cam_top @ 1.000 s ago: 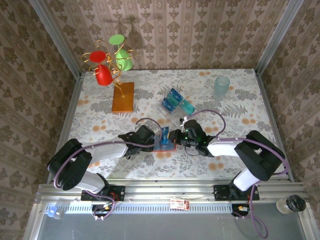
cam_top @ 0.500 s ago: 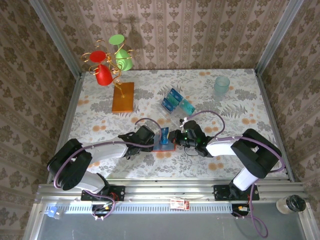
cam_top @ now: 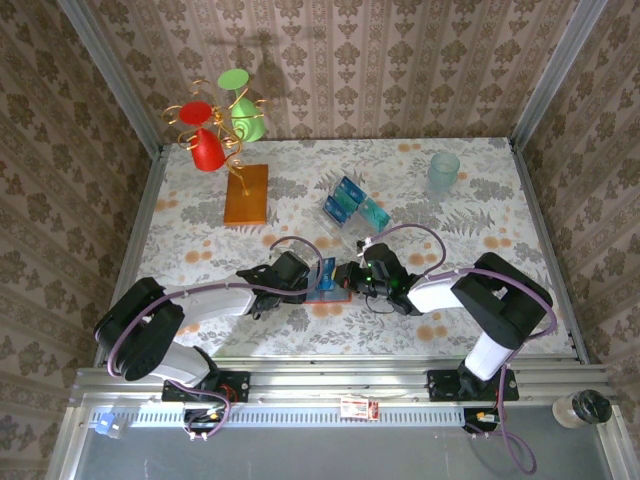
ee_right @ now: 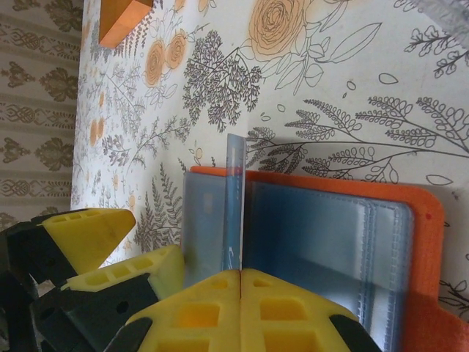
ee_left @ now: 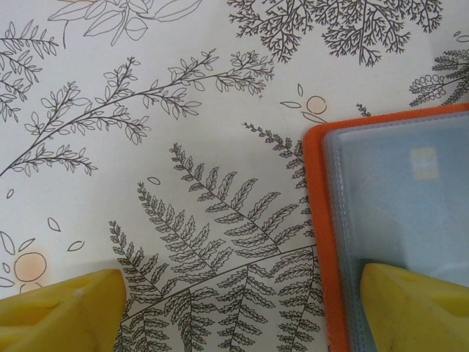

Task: Put the credit cards into the card holder

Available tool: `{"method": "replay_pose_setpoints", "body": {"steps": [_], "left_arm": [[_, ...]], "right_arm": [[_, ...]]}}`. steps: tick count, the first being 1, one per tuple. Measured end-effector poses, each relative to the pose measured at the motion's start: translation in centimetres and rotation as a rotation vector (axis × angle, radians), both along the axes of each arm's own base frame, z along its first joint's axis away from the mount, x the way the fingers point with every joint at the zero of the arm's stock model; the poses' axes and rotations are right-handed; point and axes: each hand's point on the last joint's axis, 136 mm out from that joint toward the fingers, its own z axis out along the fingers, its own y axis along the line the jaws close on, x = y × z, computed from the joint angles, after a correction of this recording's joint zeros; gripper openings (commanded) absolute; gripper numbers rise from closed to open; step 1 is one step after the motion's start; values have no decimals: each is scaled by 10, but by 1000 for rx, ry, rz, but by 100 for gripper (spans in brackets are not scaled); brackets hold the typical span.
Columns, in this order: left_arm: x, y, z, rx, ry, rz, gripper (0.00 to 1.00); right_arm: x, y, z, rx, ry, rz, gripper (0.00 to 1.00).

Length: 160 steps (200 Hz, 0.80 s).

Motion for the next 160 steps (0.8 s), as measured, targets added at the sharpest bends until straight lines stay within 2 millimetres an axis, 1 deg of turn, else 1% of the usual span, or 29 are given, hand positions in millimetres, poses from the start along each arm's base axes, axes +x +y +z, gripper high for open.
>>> {"method": "replay_pose_setpoints", "body": {"steps": [45, 82, 160], "left_arm": [[0, 0, 0, 0, 0, 0, 85], [0, 0, 0, 0, 0, 0, 85], [0, 0, -1, 0, 0, 0, 85]], "right_arm": [[-3, 4, 1, 3, -3, 11, 0], [-13, 1, -9, -14, 21, 21, 0], [-24, 4, -16, -34, 45, 39, 0]]}}
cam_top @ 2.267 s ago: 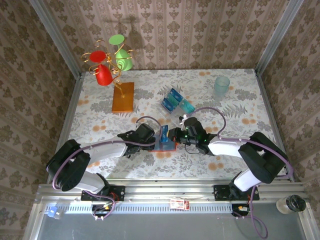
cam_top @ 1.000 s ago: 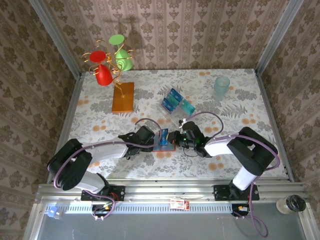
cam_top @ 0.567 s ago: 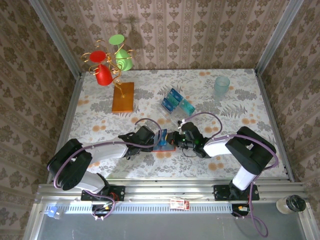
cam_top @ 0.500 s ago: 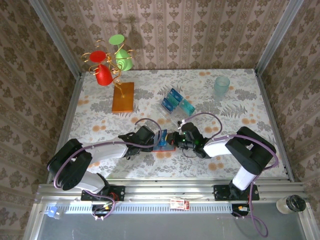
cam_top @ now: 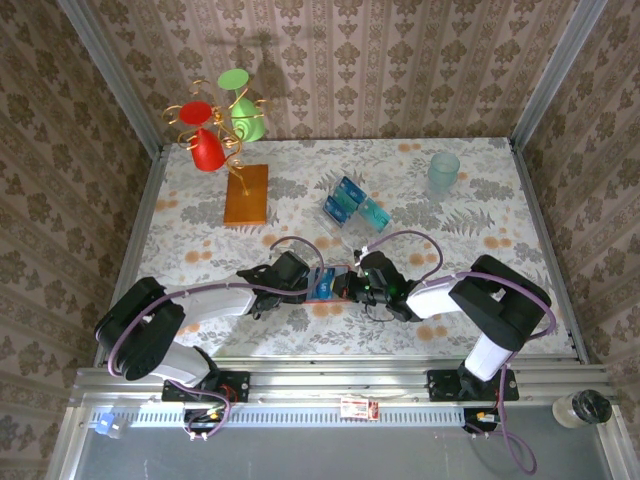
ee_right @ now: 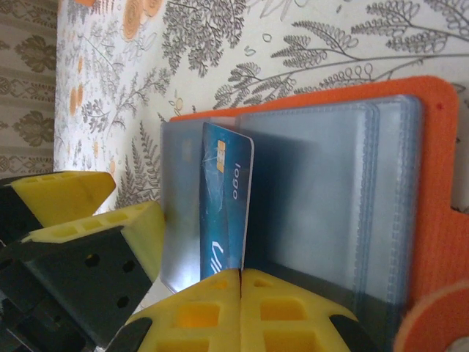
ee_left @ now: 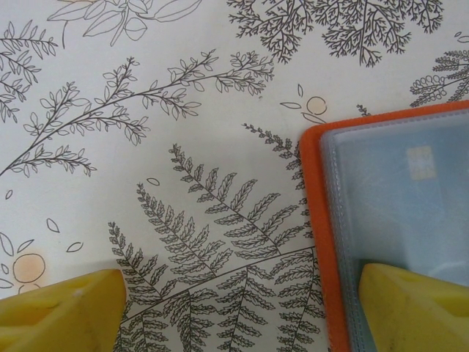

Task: Put the credit cards into the card holder

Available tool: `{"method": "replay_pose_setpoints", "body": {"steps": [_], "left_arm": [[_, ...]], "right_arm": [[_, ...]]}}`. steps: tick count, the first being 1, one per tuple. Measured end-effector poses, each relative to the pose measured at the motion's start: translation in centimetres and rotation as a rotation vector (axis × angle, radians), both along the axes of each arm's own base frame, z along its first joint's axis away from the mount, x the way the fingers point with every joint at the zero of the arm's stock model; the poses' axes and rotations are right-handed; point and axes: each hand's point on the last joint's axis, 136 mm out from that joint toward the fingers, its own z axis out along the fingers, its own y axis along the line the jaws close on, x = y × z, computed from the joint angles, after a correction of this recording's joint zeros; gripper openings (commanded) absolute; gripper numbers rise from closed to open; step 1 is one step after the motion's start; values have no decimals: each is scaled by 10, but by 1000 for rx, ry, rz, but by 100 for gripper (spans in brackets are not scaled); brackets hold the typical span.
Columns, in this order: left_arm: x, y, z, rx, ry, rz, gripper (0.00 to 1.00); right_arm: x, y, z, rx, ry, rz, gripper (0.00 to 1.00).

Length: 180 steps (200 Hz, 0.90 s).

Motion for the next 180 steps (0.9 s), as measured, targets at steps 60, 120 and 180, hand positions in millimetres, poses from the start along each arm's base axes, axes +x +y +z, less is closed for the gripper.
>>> {"method": "replay_pose_setpoints", "body": {"steps": [60, 120, 180], "left_arm": [[0, 0, 0, -4, -1, 3, 85], [1, -1, 0, -6, -3, 3, 85], [1, -1, 0, -8, -3, 6, 85]], "right_arm": [[-5, -5, 1, -14, 15, -25, 0], [-7, -8, -4, -46, 45, -27, 0], [-5, -1, -6, -60, 73, -9, 0]]}}
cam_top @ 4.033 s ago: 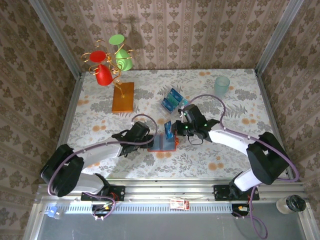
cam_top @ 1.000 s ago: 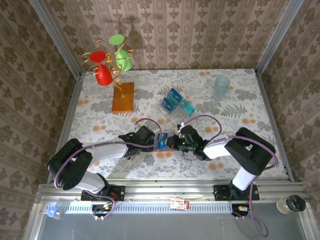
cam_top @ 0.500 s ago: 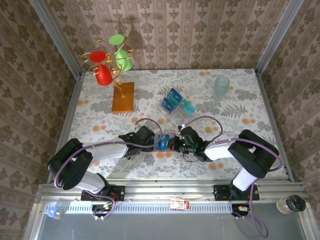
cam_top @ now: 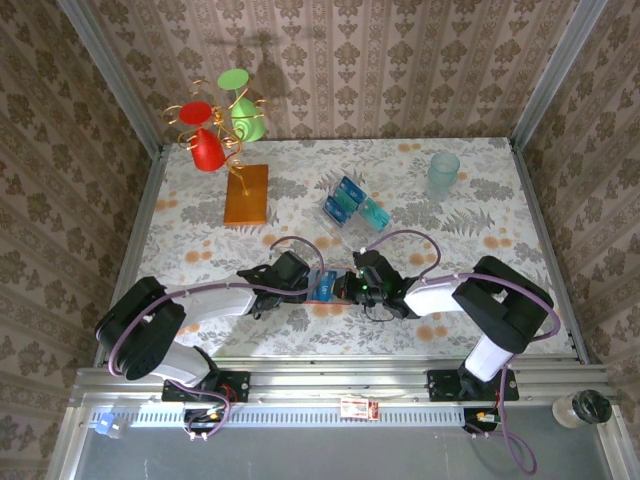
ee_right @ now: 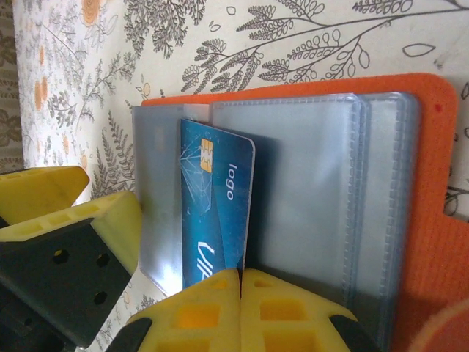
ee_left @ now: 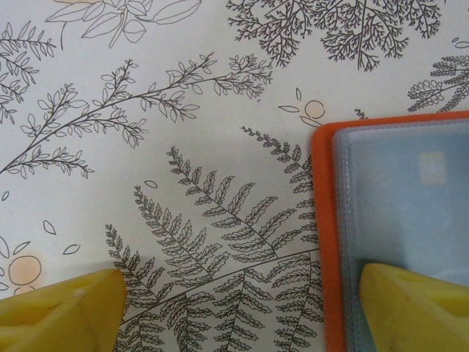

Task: Put the credit cards into the card holder

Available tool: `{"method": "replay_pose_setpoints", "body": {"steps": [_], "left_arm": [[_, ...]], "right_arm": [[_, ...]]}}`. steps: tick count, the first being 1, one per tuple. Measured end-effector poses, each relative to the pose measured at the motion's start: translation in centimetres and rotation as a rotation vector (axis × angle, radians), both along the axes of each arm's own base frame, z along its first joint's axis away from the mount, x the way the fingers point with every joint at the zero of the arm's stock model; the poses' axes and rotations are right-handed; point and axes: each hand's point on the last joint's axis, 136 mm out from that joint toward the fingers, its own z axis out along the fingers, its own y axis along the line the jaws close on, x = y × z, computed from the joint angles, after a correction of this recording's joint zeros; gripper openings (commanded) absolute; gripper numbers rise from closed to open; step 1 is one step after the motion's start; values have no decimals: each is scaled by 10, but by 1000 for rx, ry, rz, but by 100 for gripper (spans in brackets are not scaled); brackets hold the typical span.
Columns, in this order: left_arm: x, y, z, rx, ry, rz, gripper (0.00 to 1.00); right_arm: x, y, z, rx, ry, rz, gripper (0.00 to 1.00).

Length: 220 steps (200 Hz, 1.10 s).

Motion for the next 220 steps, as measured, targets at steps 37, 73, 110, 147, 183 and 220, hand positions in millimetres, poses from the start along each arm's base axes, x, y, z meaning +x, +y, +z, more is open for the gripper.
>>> {"method": "replay_pose_setpoints", "body": {"steps": [37, 73, 110, 147, 183, 220], "left_arm": [[0, 0, 0, 1, 0, 0, 85], [0, 0, 0, -2, -1, 3, 85], [1, 1, 0, 2, -5, 7, 85], [2, 0, 0, -3, -7, 9, 85], [1, 0, 1, -6, -8, 12, 85], [2, 1, 14, -32, -29, 16, 86]], "right_arm": [[1, 6, -1, -3, 22, 18, 0], [5, 19, -1, -4, 35, 60, 0], [9, 33, -1, -26, 55, 131, 19], [6, 24, 5, -78, 52, 183, 25], [4, 17, 16, -117, 44, 211, 13], [8, 21, 25, -122, 25, 229, 8]]}}
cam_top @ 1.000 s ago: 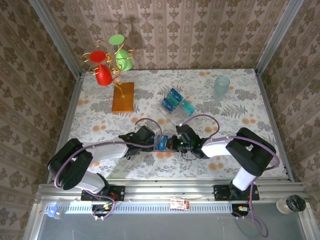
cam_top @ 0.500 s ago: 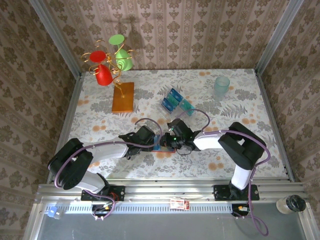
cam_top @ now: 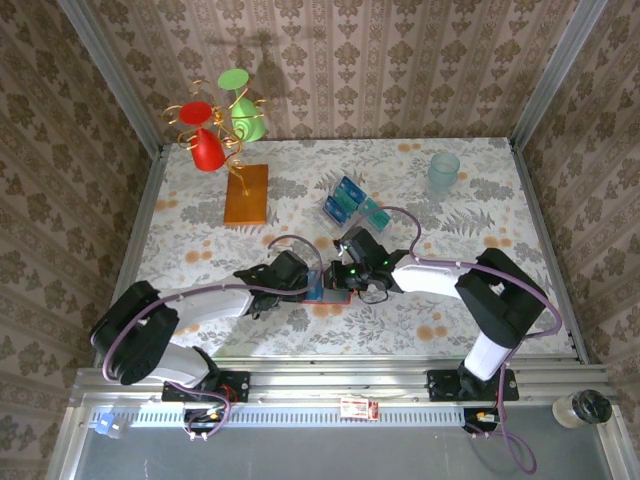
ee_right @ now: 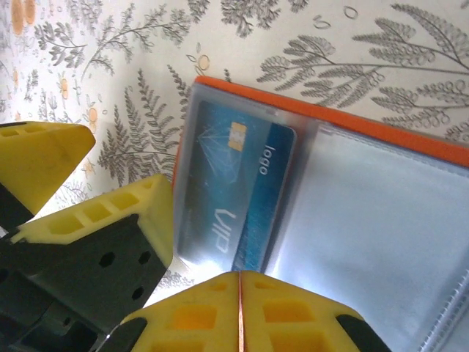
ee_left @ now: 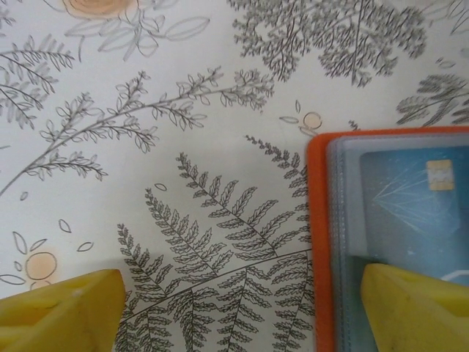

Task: Put the credit cards into the card holder

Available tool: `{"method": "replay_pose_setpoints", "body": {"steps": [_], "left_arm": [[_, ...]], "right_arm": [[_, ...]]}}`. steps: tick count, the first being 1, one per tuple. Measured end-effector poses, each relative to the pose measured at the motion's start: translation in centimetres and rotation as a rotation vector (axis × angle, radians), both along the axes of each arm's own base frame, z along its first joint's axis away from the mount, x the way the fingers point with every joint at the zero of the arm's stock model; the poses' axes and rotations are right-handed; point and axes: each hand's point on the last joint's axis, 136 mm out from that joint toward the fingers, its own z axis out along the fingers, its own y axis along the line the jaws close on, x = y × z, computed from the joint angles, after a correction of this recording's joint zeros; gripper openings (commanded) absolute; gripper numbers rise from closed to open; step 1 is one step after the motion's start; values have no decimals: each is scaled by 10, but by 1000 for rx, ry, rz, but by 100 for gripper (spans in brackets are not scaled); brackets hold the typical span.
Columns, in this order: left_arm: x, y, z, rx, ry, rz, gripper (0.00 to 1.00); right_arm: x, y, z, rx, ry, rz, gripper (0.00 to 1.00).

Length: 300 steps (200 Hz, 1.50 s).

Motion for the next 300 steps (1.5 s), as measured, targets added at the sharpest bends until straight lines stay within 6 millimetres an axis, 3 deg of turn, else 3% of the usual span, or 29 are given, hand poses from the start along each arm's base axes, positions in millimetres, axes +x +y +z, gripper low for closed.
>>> {"method": "replay_pose_setpoints", "body": {"steps": [43, 111, 168, 300], "left_arm": [[9, 8, 13, -40, -28, 40, 86], [4, 30, -8, 15, 35, 81, 85], [0, 31, -22, 38, 78, 74, 85], [1, 25, -23, 36, 69, 62, 85]], "right_arm": [[2, 3, -3, -10, 8, 3, 6], [6, 11, -12, -31, 15, 25, 5], [4, 10, -27, -63, 49, 28, 4], [12, 29, -27, -55, 57, 57, 3]]}}
